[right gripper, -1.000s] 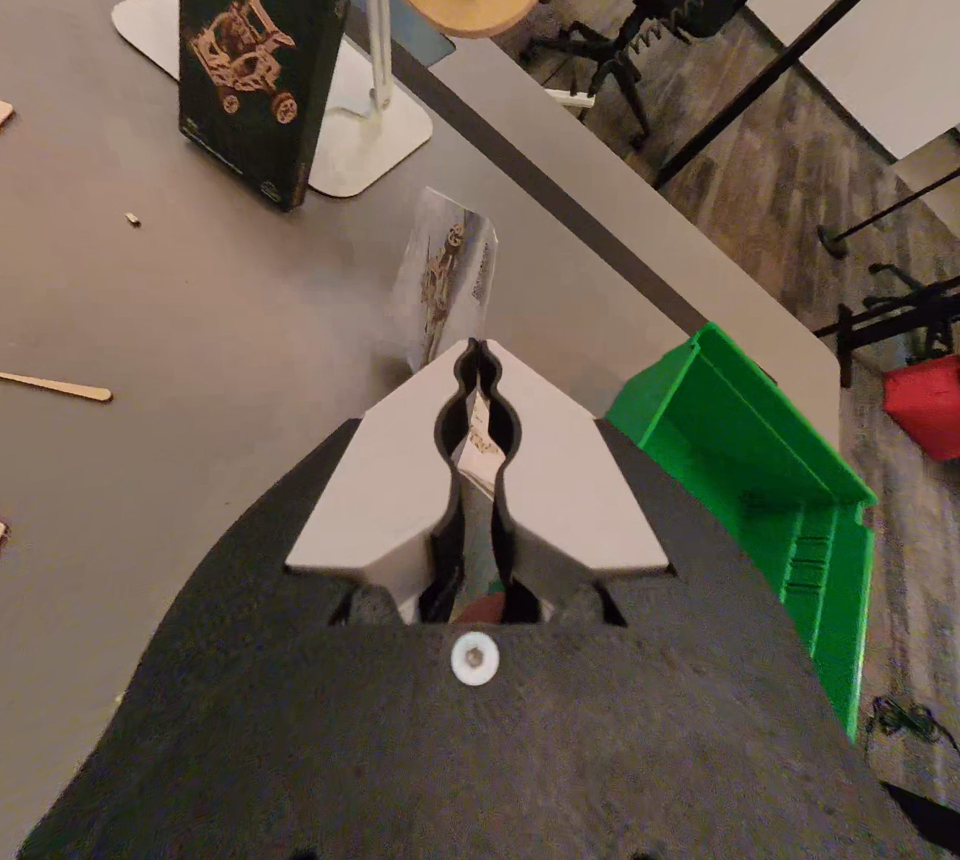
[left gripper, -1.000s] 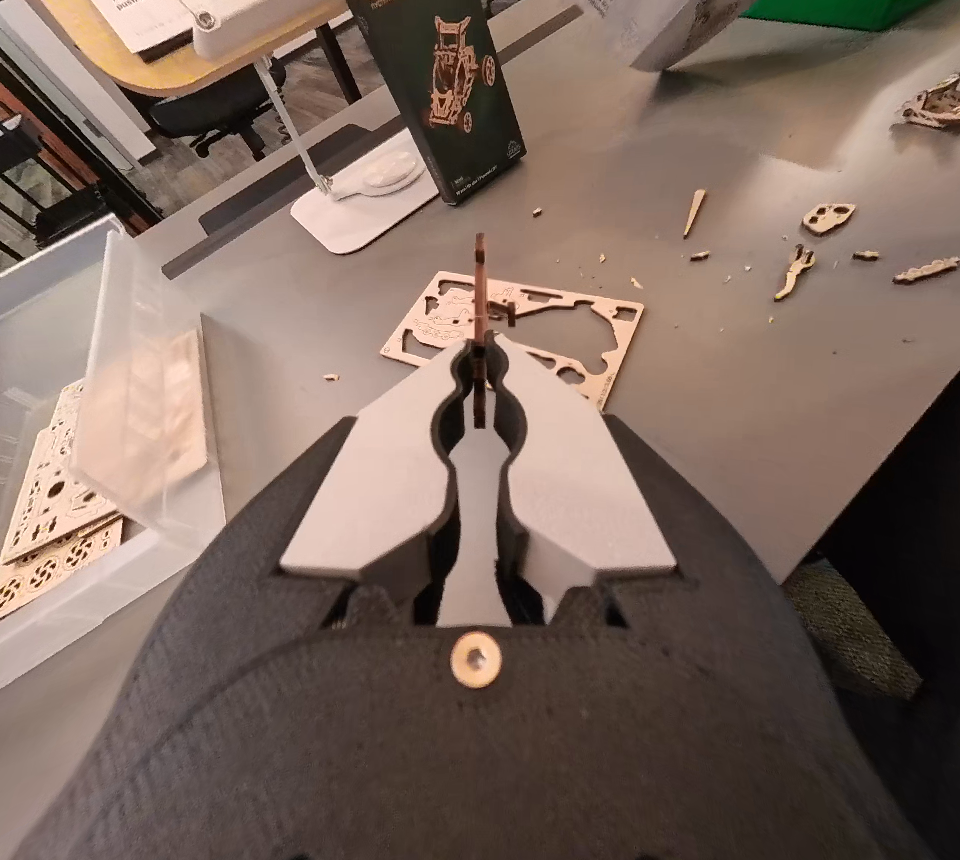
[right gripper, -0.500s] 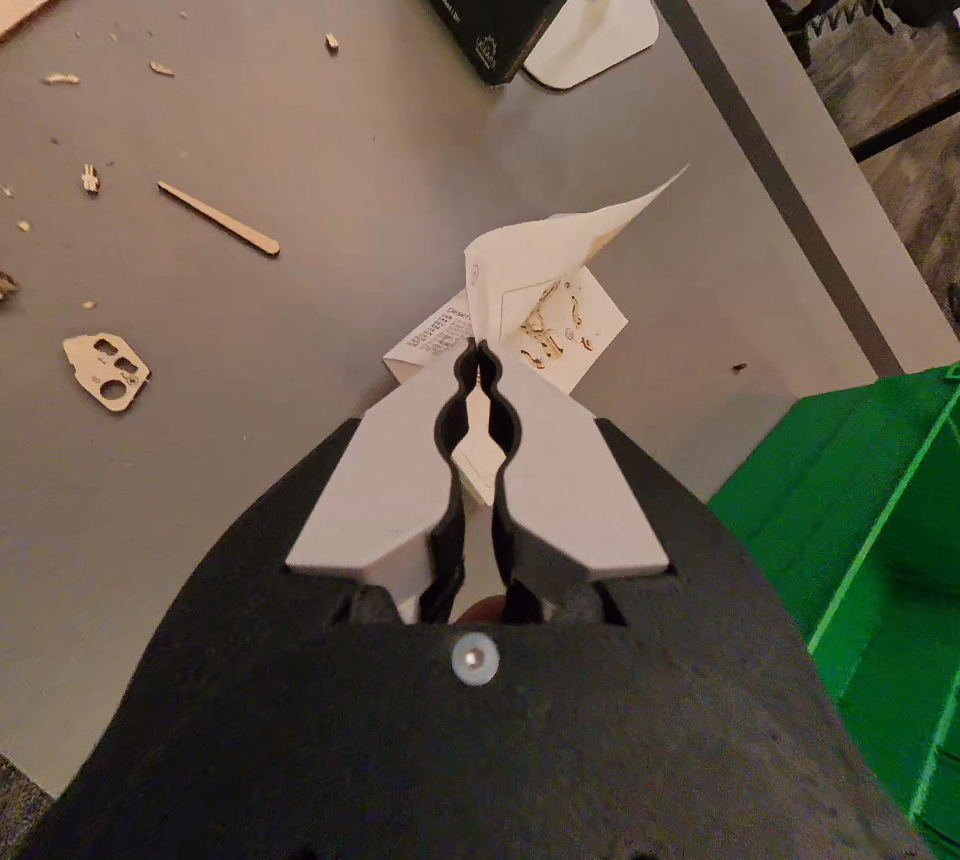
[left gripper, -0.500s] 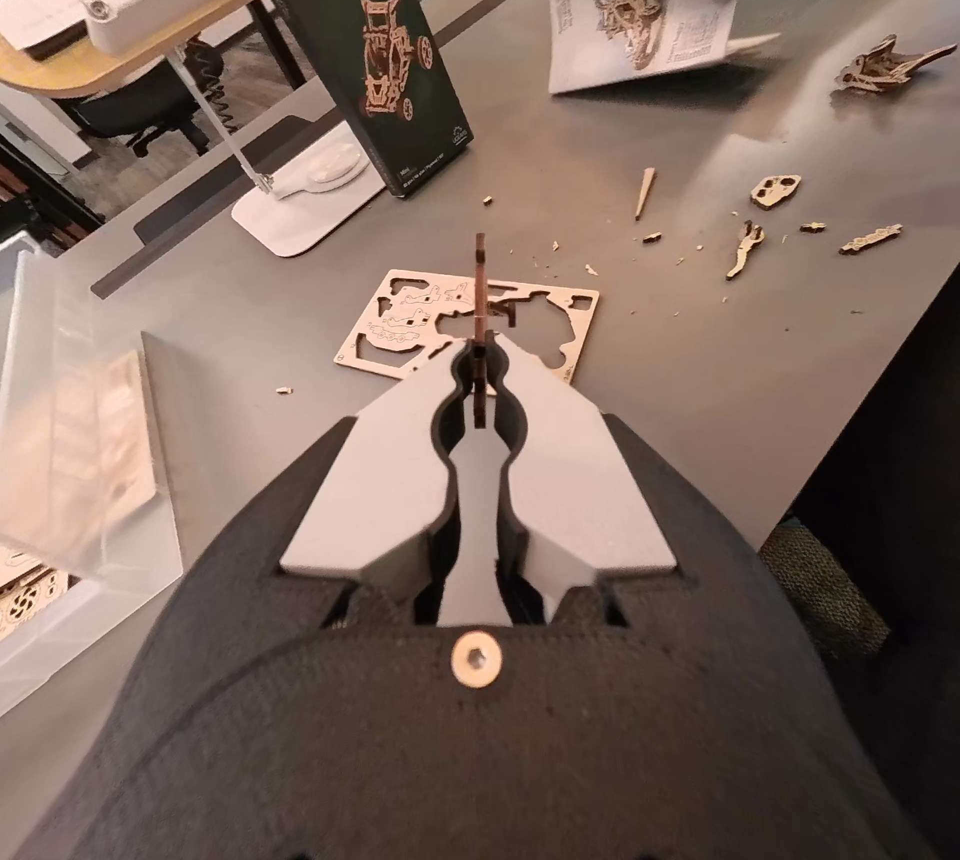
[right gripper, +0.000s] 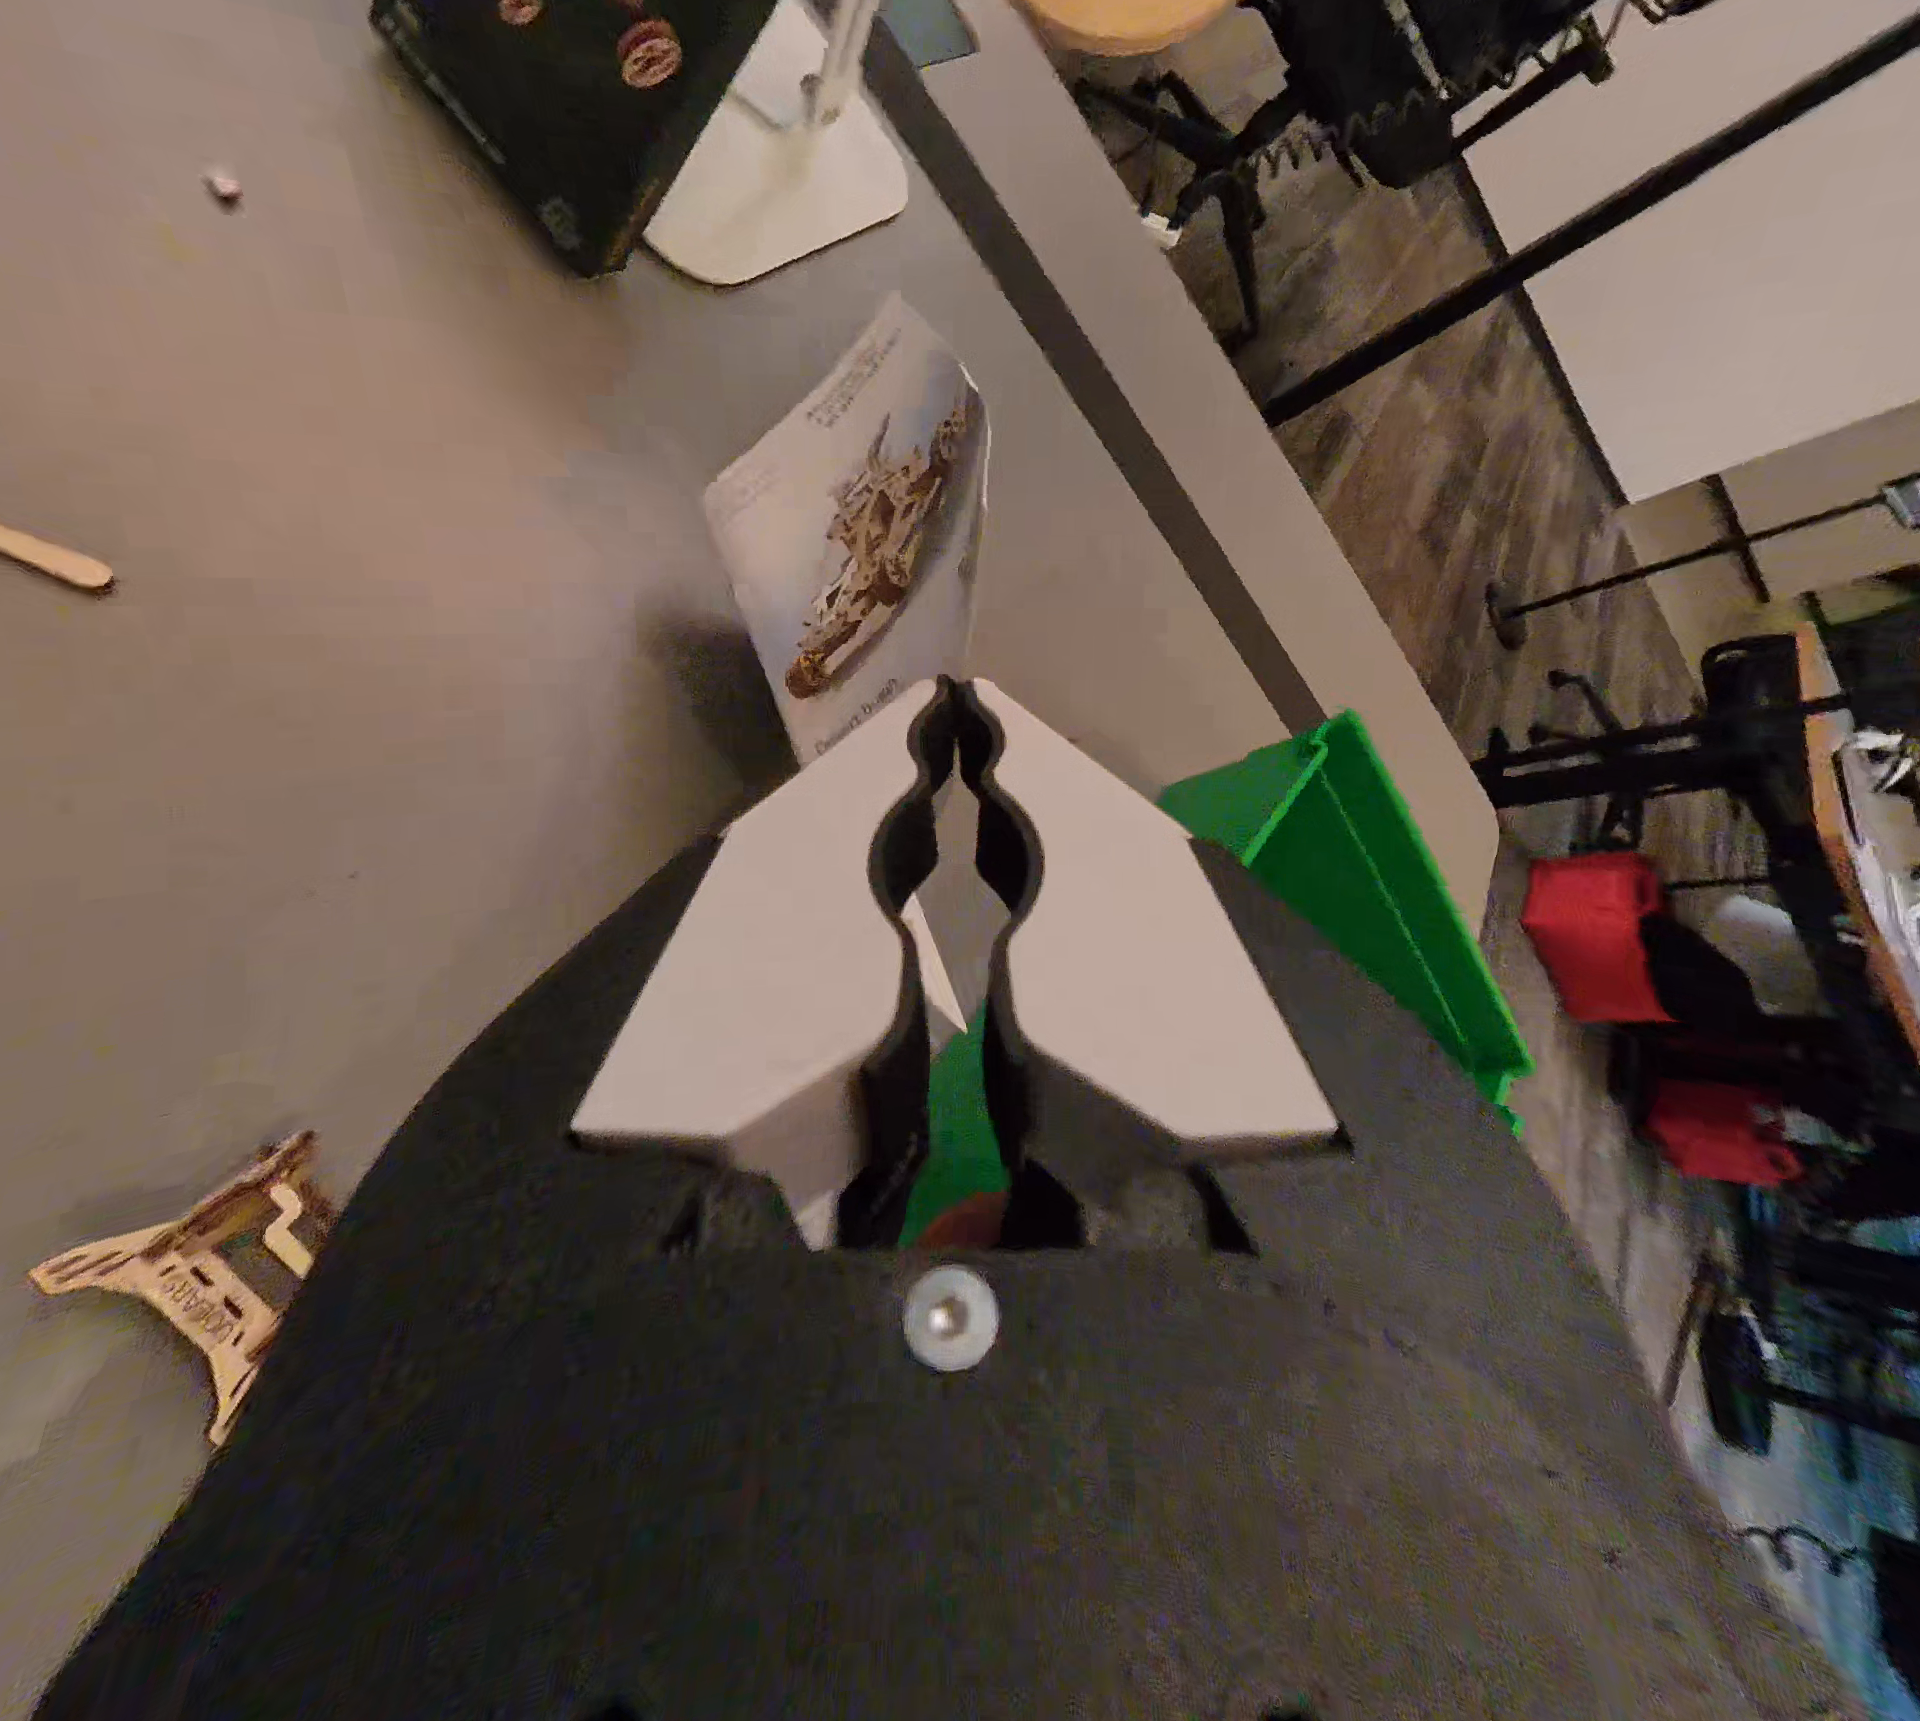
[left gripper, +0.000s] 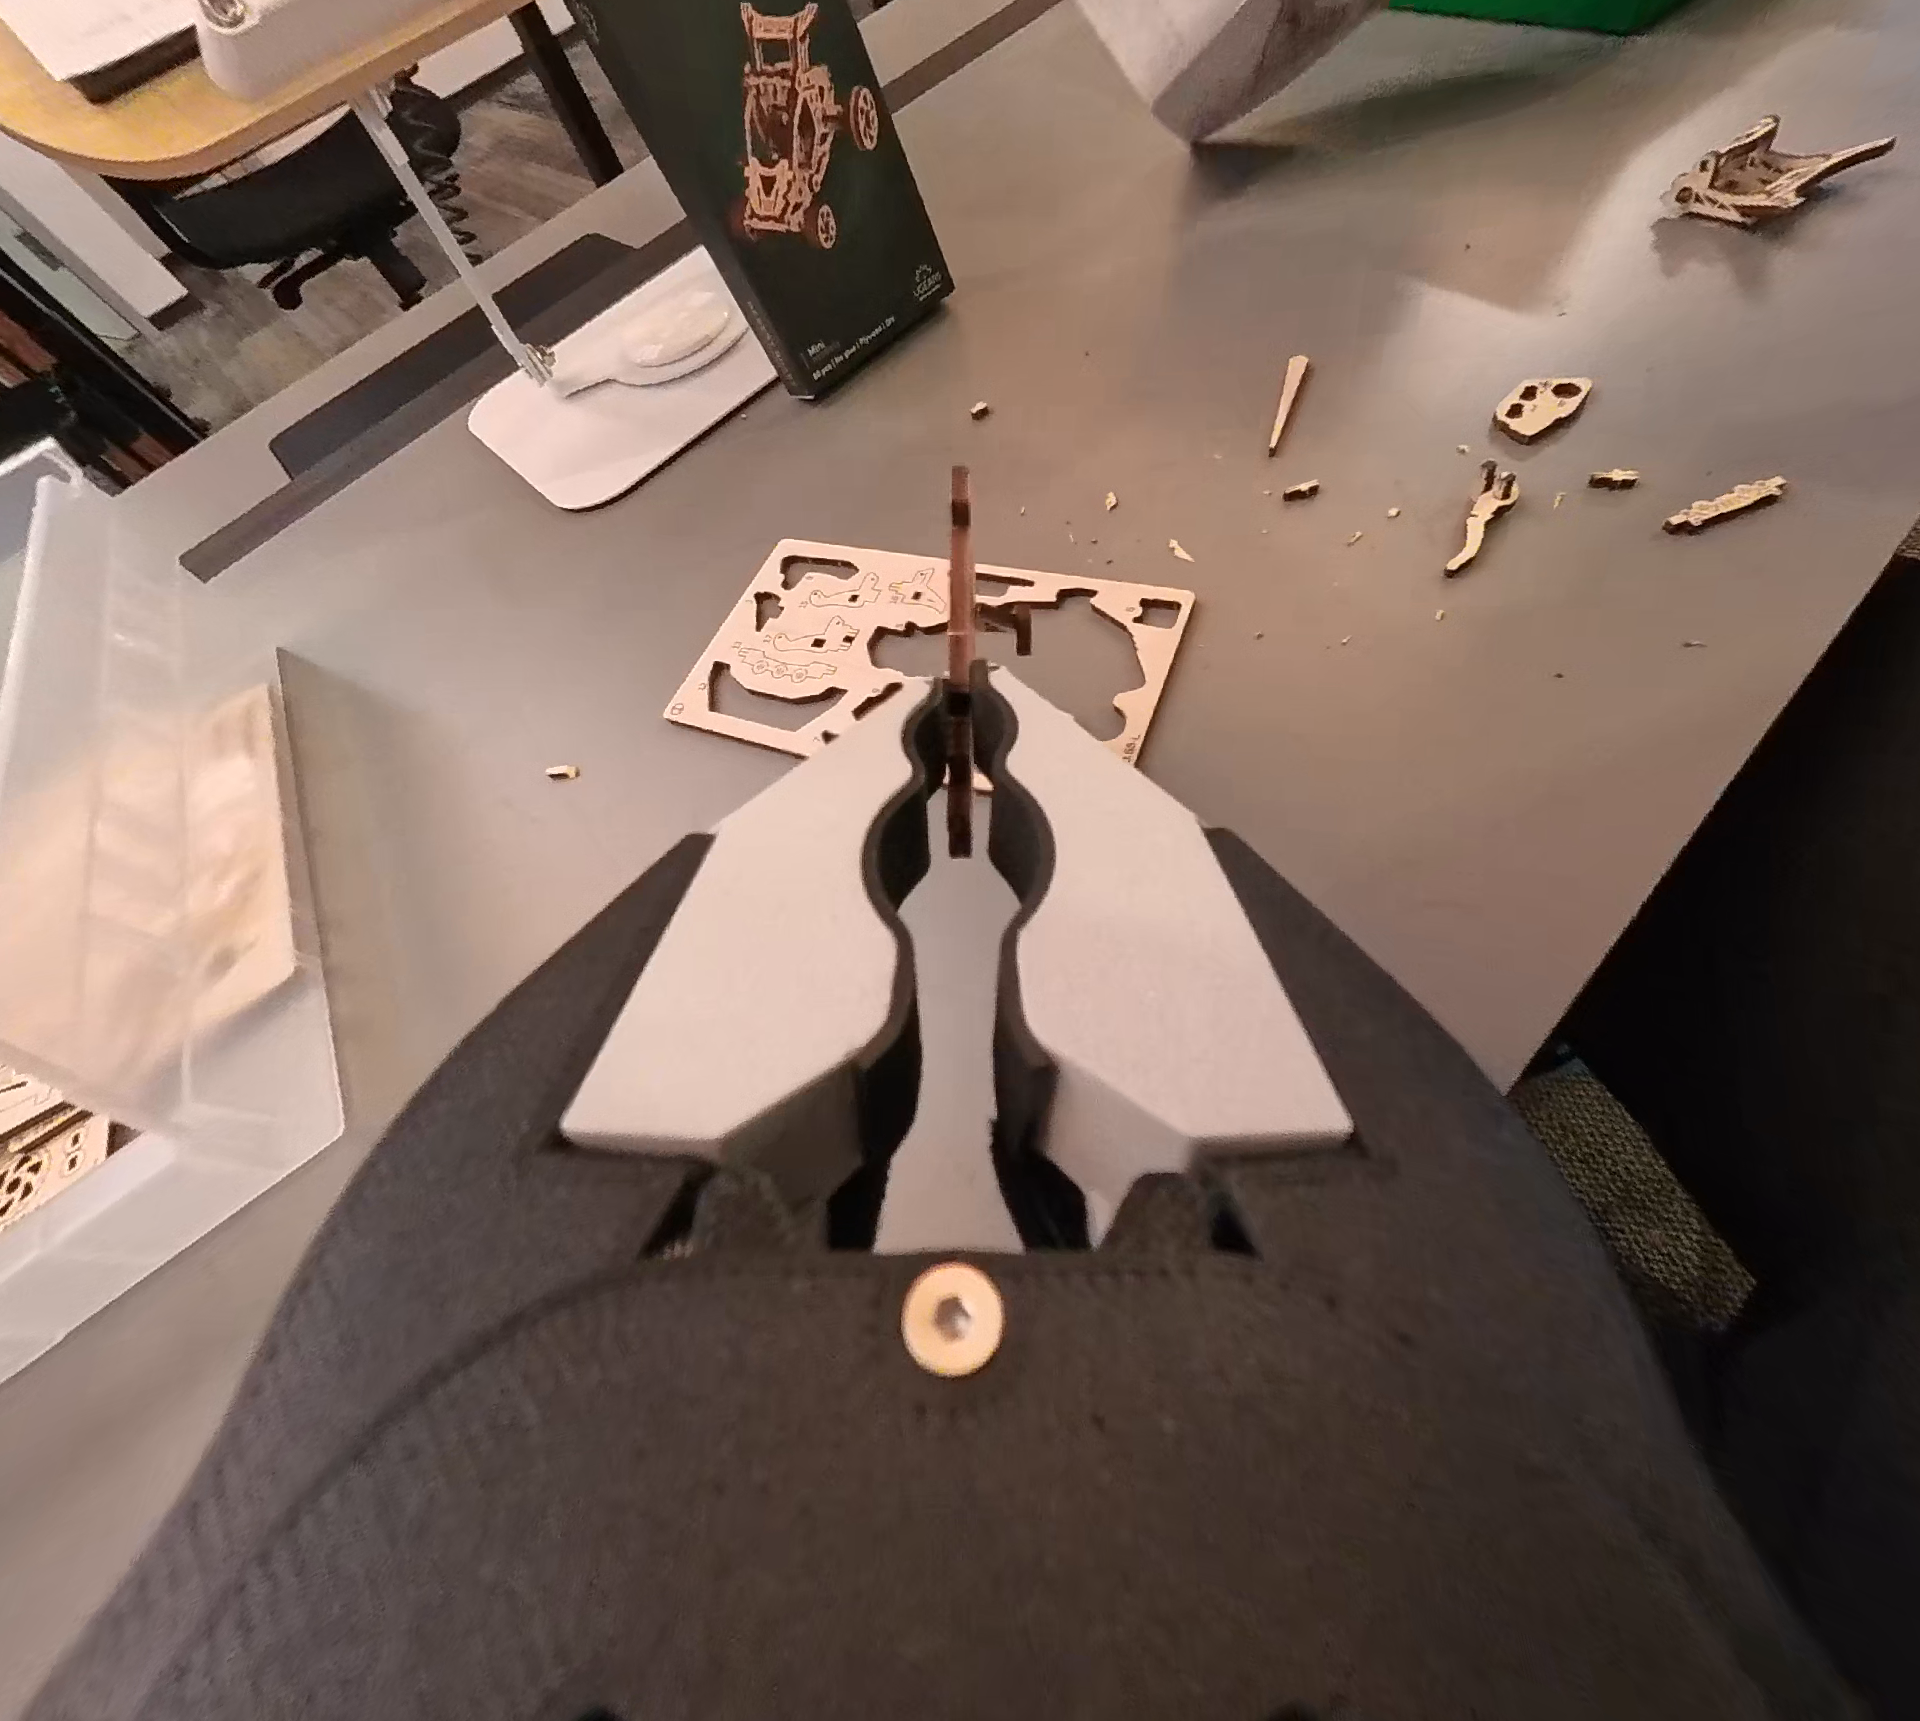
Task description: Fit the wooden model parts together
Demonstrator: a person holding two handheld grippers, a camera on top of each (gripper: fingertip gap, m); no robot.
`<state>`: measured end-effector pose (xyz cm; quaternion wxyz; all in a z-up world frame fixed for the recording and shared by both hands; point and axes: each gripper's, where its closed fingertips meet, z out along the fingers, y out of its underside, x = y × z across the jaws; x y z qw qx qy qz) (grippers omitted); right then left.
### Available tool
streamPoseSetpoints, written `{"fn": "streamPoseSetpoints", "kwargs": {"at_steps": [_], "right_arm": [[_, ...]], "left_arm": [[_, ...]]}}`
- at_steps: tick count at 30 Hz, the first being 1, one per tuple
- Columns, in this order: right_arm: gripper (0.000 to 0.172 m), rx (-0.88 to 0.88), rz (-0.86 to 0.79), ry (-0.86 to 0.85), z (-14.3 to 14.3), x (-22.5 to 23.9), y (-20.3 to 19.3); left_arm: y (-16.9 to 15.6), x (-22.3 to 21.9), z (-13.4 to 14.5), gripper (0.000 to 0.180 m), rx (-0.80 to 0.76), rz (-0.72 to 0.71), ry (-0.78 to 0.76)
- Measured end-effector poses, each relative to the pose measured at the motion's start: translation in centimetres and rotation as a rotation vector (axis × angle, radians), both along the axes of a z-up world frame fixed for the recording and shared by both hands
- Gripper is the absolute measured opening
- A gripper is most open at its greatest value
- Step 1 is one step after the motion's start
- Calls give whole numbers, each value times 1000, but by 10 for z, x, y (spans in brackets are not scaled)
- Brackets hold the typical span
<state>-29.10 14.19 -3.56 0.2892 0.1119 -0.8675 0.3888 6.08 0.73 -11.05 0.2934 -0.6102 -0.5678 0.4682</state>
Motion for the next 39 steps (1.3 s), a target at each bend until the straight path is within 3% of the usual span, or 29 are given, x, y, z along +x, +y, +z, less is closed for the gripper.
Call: {"fn": "streamPoseSetpoints", "kwargs": {"at_steps": [5, 8, 19, 22, 25, 28, 30, 33, 37, 39], "right_arm": [[0, 183, 137, 69, -67, 60, -13], [0, 211, 222, 59, -89, 96, -20], [2, 251, 499, 9, -116, 187, -52], [28, 305, 539, -124, -128, 209, -54], [35, 254, 630, -306, -110, 227, -52], [36, 154, 635, -618, -74, 219, -56], [30, 116, 561, -682, -62, 189, -63], [29, 255, 539, -675, -95, 169, -74], [9, 471, 488, -556, -148, 149, -88], [0, 499, 464, -534, -158, 136, -94]], "left_arm": [[1, -2, -6, 2, 11, -5, -8], [3, -2, -9, 2, 11, -10, -19], [8, -5, -14, 2, 25, -31, -34], [8, -4, -17, 2, 43, -31, -37], [9, -3, -18, 2, 42, -34, -44], [7, -2, -18, 2, 43, -33, -45], [5, -1, -18, 2, 52, -31, -41], [7, -3, -19, 2, 66, -37, -31], [7, -4, -18, 2, 62, -36, -31], [6, -3, -19, 2, 66, -31, -34]]}}
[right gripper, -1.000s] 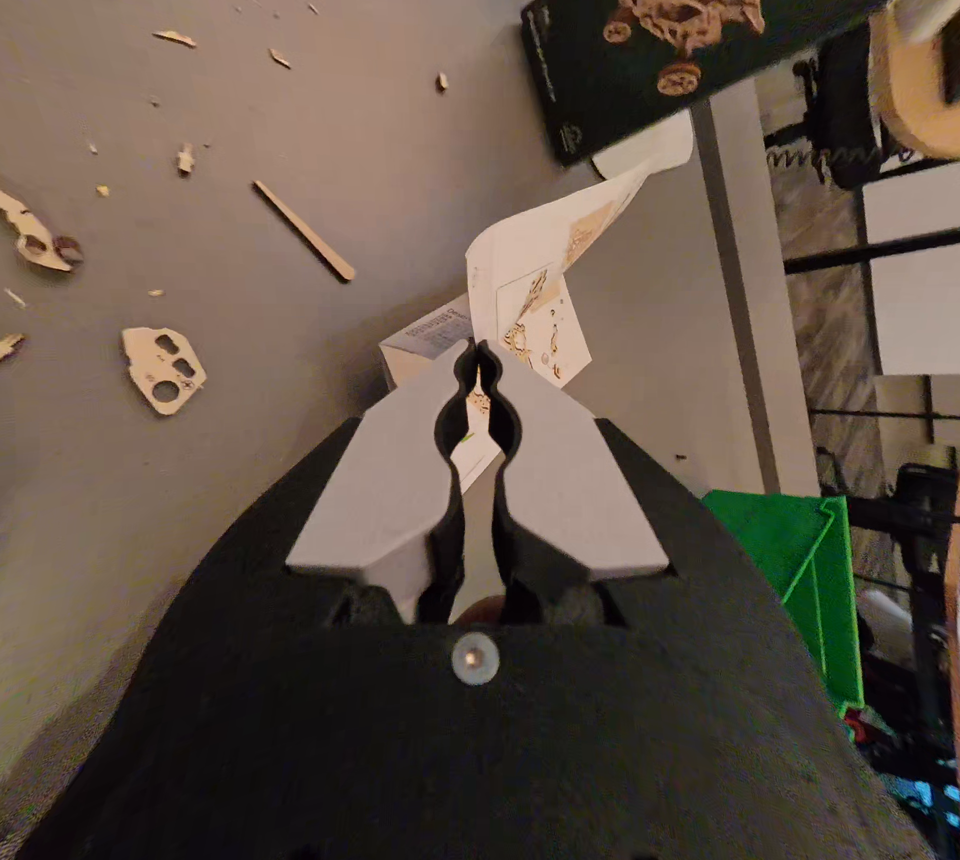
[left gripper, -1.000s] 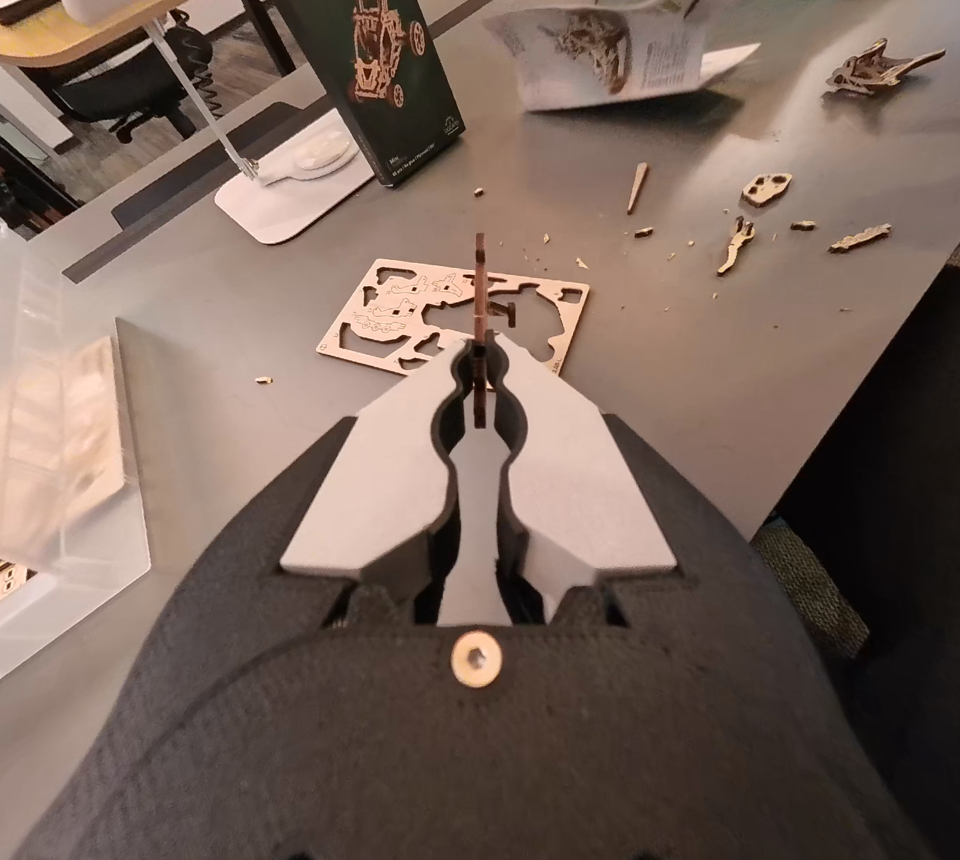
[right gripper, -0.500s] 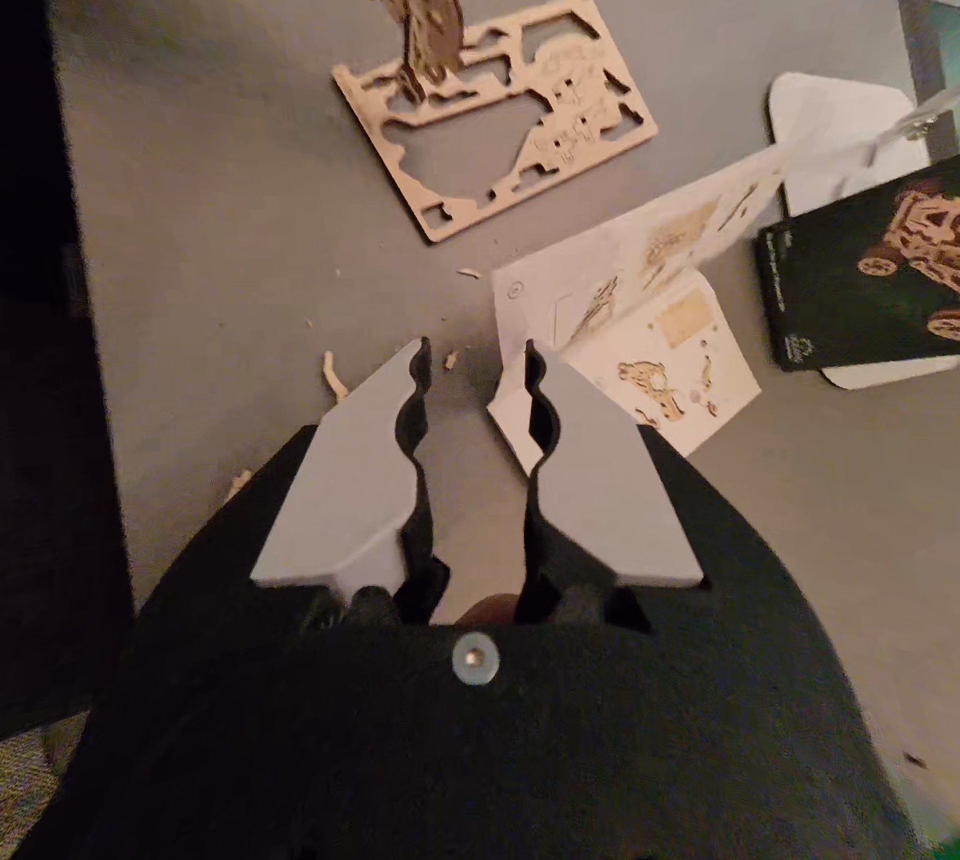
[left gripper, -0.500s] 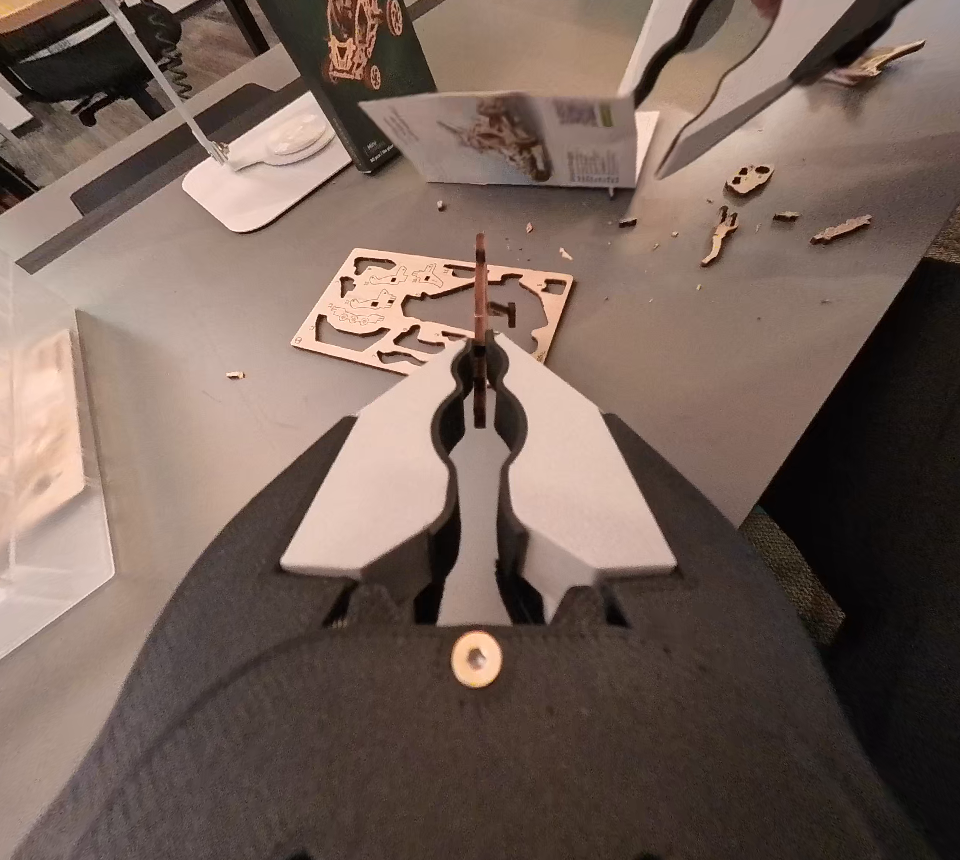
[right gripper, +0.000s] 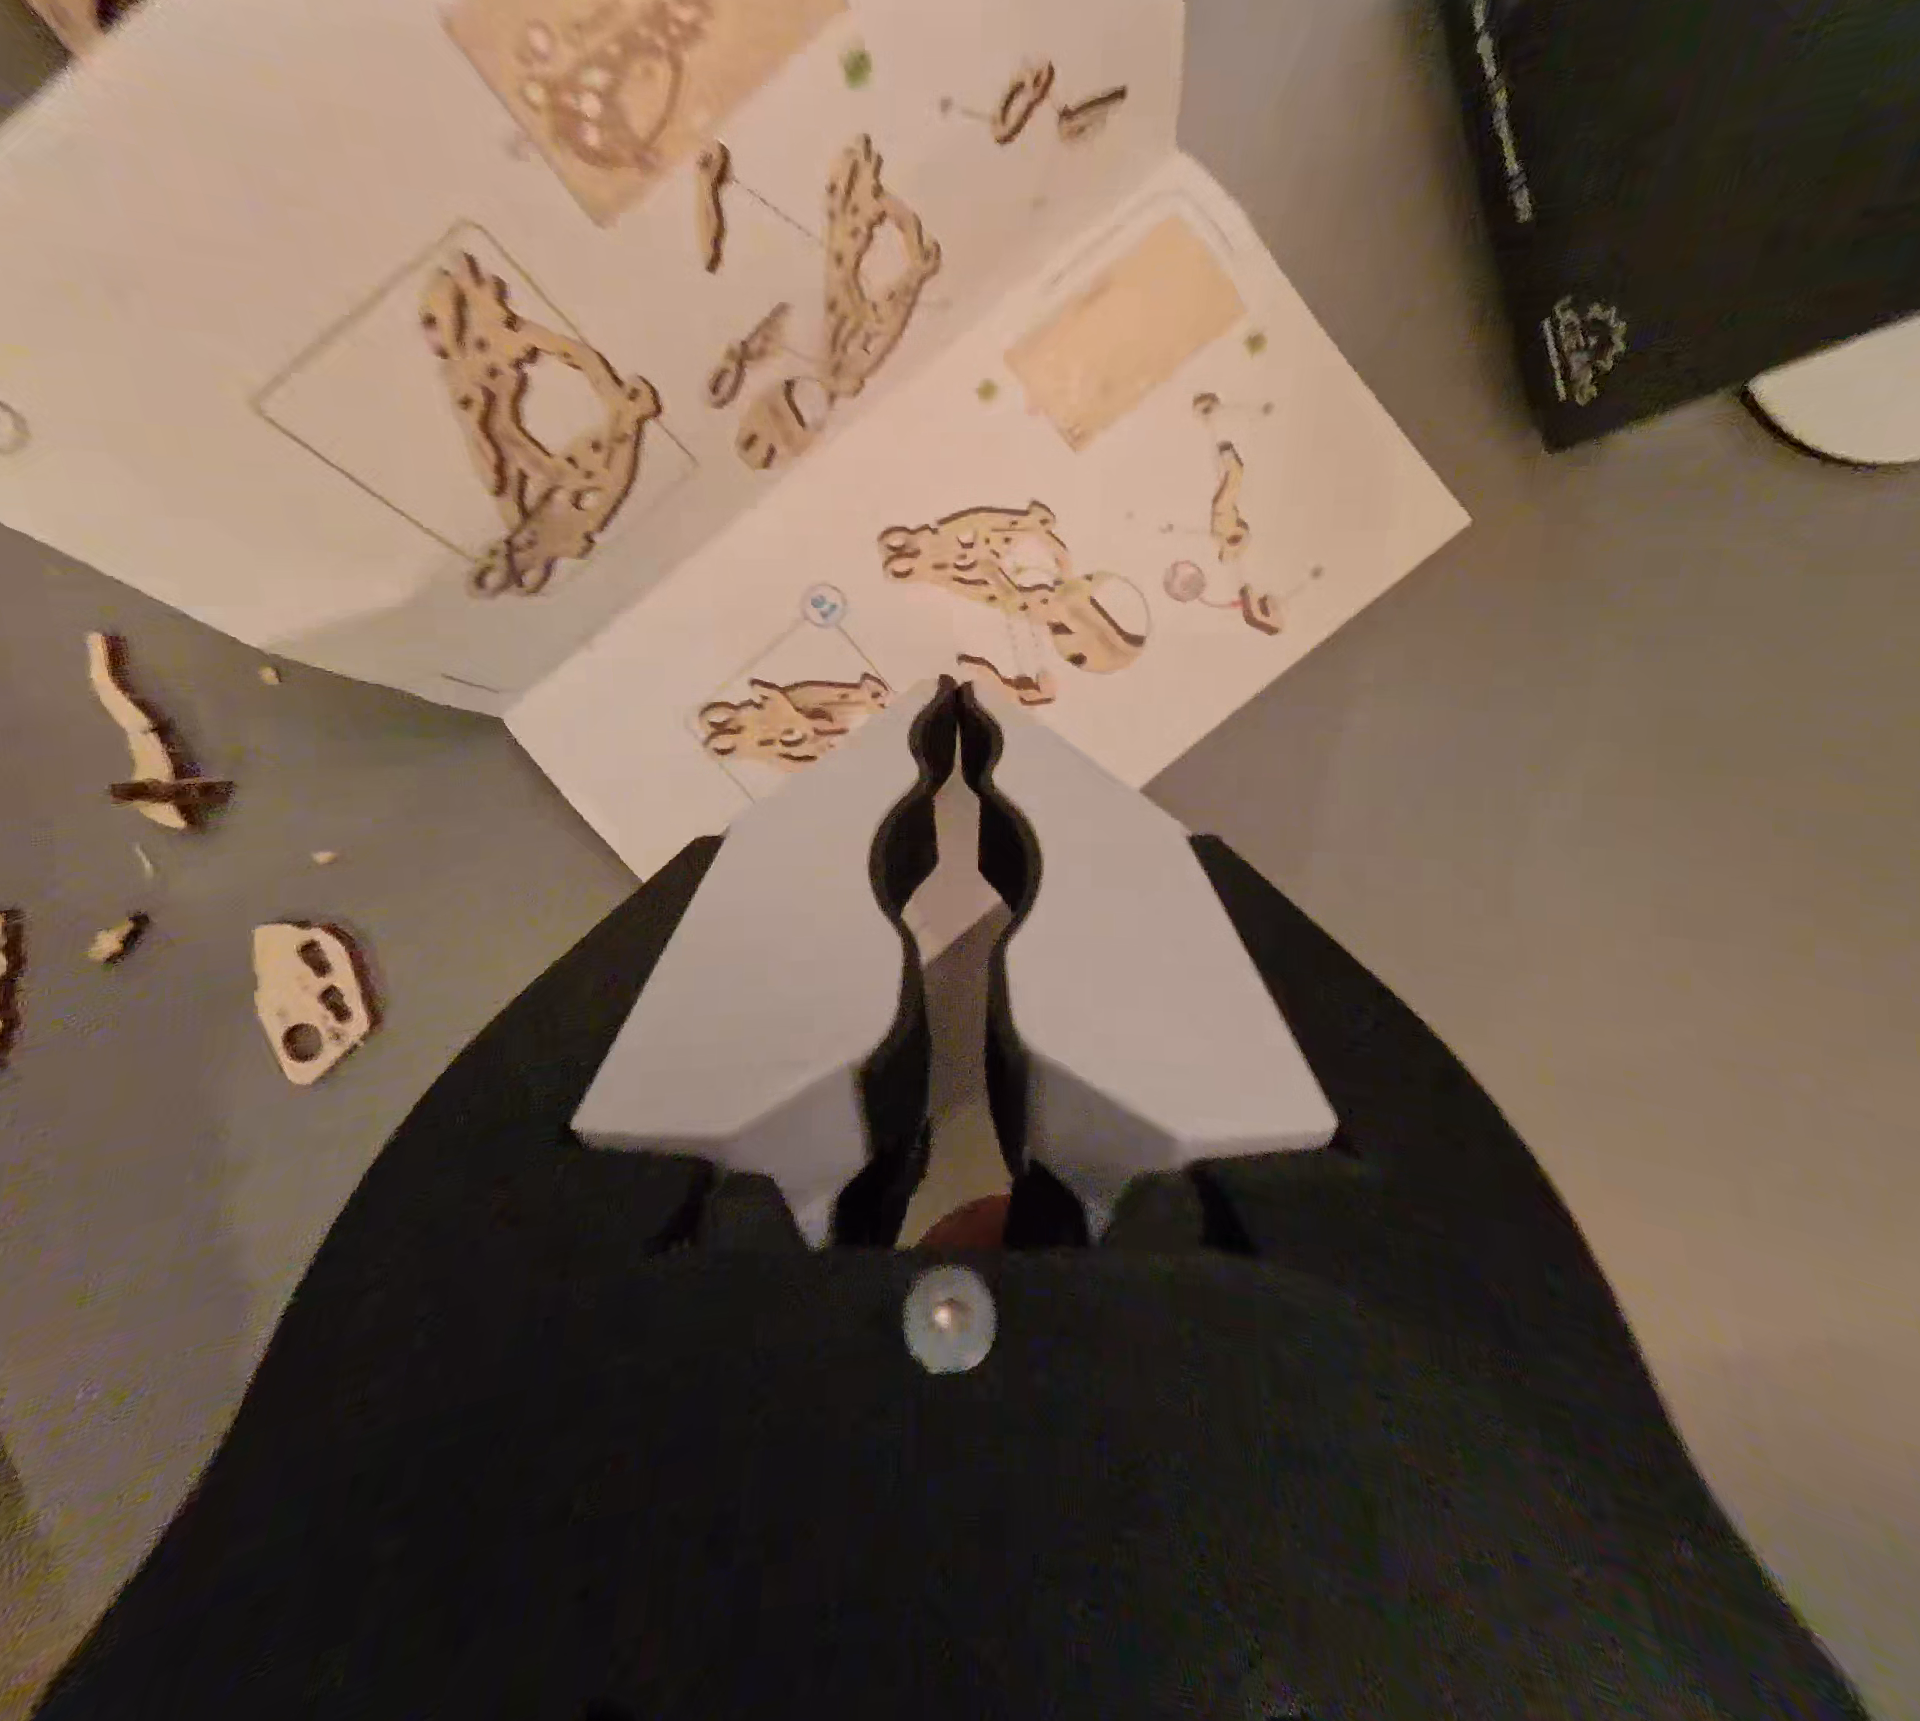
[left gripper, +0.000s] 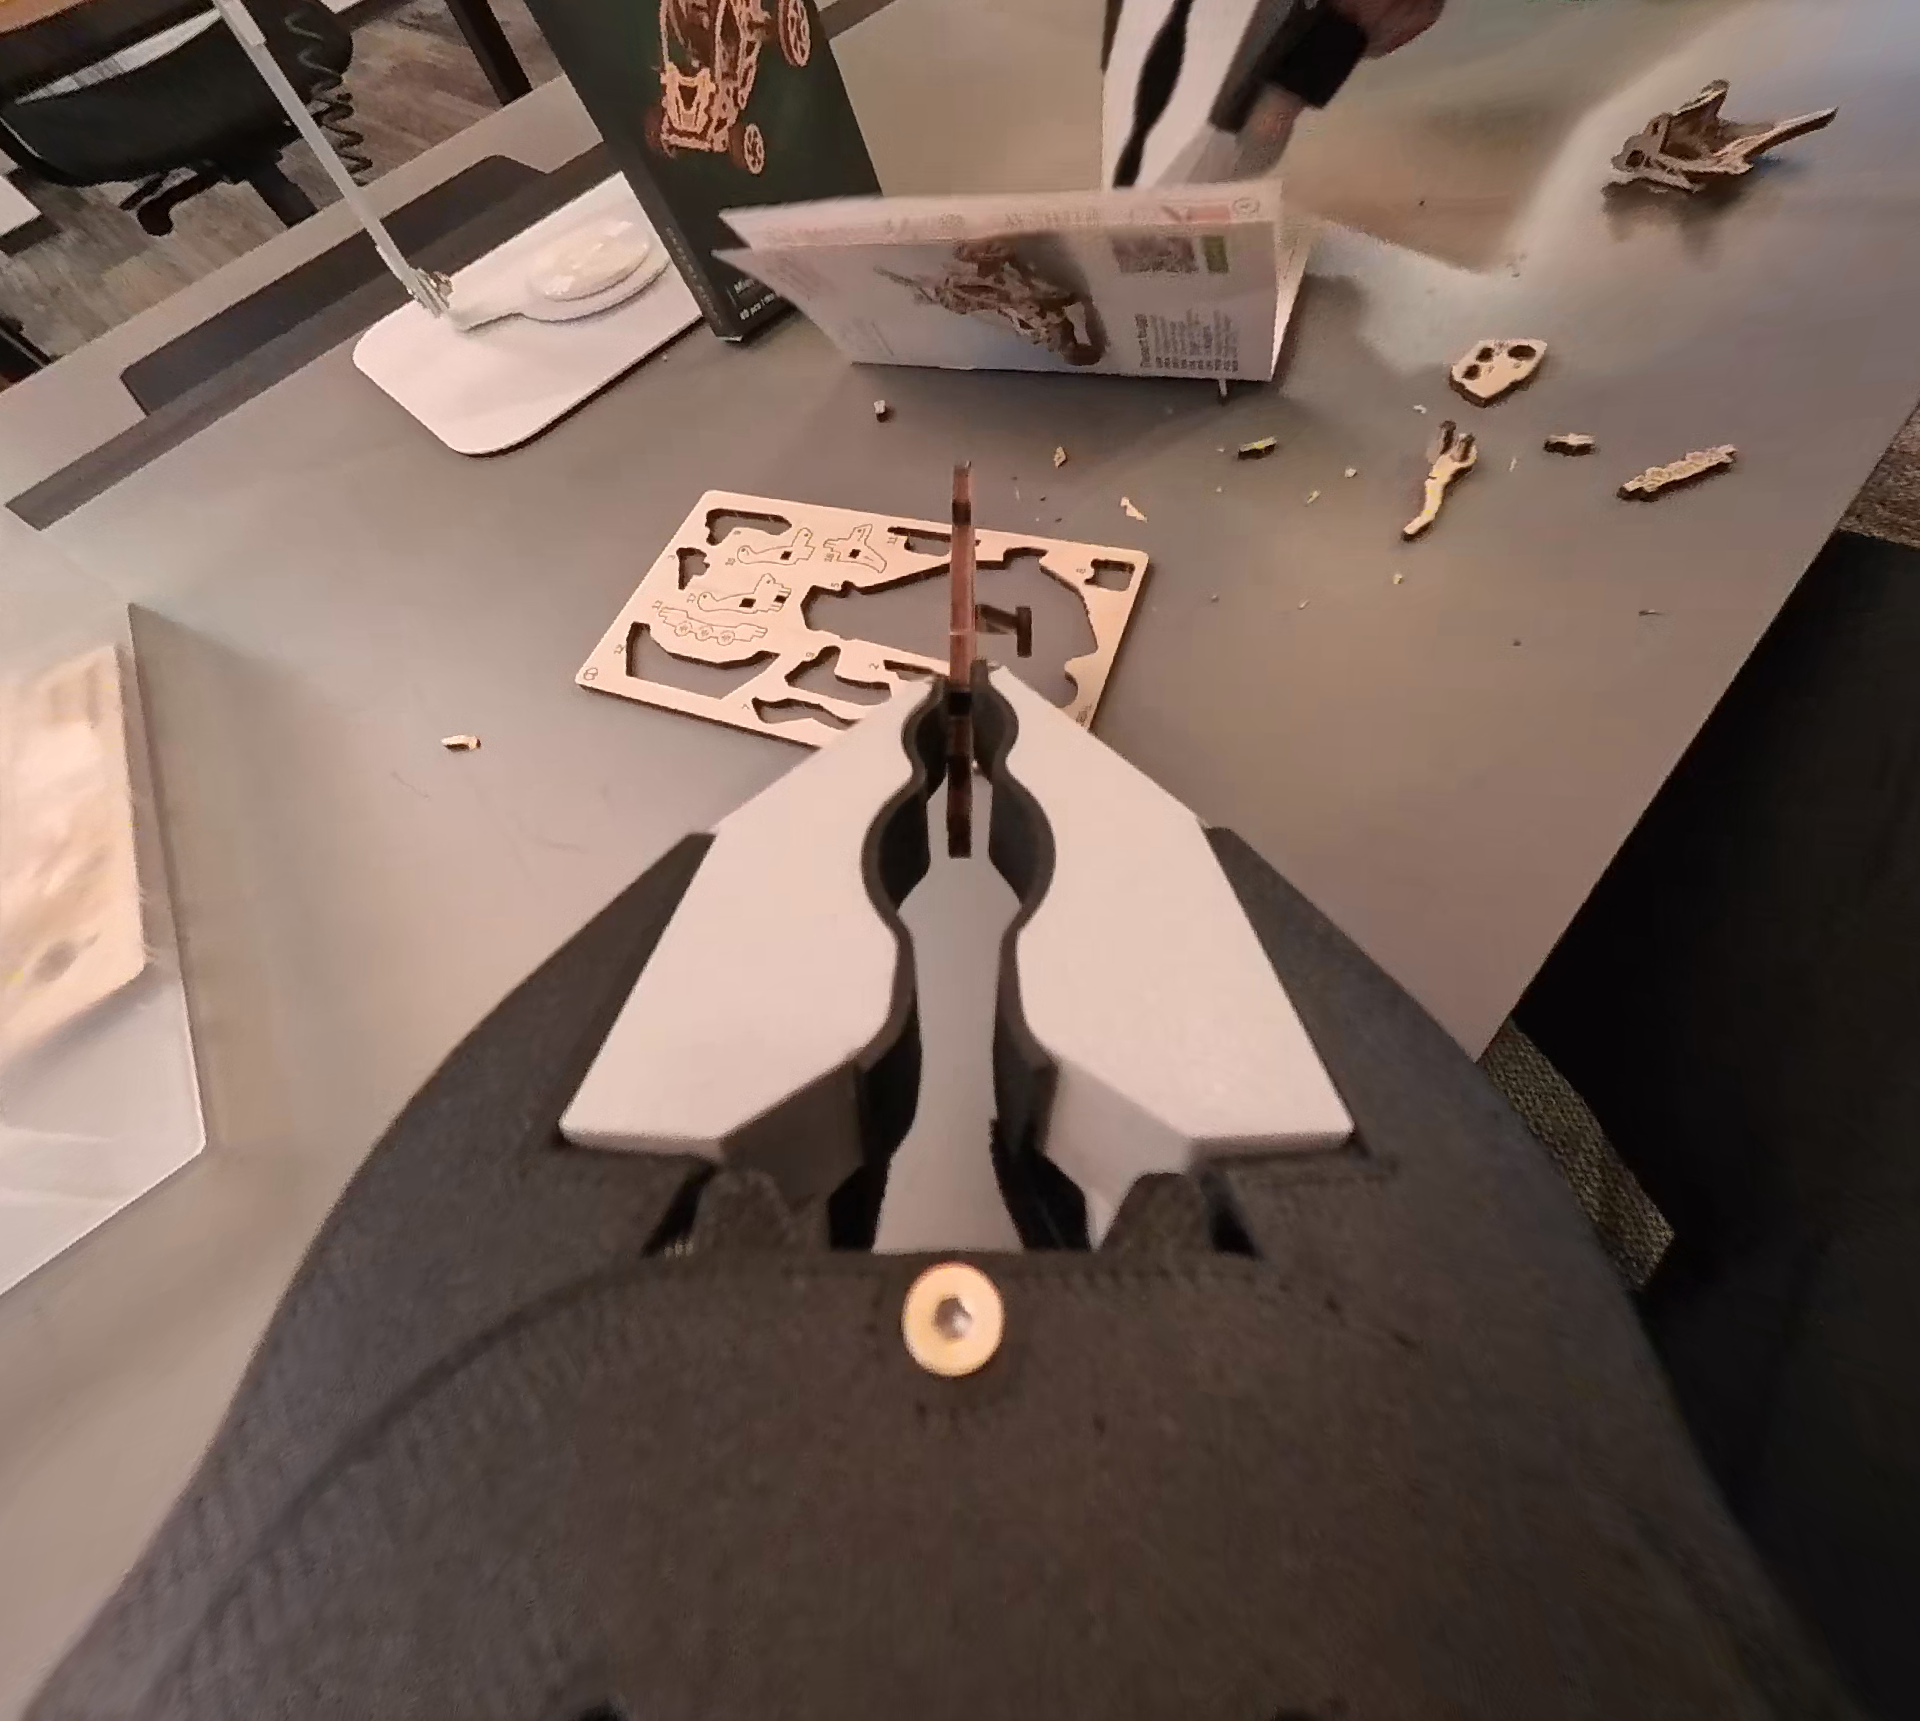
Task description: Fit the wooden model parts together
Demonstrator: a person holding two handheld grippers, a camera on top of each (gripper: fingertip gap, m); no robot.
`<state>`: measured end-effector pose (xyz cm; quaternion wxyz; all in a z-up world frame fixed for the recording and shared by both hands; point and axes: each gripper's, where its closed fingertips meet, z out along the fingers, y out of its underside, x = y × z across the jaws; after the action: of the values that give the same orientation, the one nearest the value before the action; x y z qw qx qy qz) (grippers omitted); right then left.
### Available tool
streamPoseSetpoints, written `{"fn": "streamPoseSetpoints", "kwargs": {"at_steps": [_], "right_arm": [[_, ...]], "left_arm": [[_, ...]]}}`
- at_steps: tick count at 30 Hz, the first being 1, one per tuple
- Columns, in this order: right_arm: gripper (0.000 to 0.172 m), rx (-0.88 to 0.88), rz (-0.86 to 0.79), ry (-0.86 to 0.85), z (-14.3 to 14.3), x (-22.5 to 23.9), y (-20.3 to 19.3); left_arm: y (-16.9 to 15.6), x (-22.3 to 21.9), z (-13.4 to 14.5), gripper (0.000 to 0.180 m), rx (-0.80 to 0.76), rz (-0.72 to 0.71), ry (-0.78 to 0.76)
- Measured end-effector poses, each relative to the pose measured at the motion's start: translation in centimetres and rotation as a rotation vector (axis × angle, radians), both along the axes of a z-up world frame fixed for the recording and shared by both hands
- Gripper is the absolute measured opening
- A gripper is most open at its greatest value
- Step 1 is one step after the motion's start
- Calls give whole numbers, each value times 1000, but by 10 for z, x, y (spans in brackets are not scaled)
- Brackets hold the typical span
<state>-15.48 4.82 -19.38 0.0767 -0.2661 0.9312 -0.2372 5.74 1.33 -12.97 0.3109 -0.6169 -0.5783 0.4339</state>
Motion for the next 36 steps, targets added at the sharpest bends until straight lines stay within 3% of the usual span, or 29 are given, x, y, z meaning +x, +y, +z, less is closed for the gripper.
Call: {"fn": "streamPoseSetpoints", "kwargs": {"at_steps": [6, 14, 18, 21, 25, 36], "right_arm": [[0, 48, -68, 99, 0, -41, 4], [0, 161, -287, 343, 6, -131, 58], [0, -19, -278, 163, 30, -101, 28], [0, -49, -198, 122, 23, -81, 11], [0, 19, -113, 173, -2, -72, 7], [5, 105, -201, 34, 4, -70, 4]], "left_arm": [[-3, 0, -1, 2, -3, 6, -8], [-5, -3, -1, 2, 16, 0, 3], [-2, -8, 0, 1, 129, -15, 29], [-3, -12, 2, 1, 285, -16, 50], [-10, -8, 5, 1, 429, 11, 91], [-17, -6, 2, 1, 706, 35, 159]]}}
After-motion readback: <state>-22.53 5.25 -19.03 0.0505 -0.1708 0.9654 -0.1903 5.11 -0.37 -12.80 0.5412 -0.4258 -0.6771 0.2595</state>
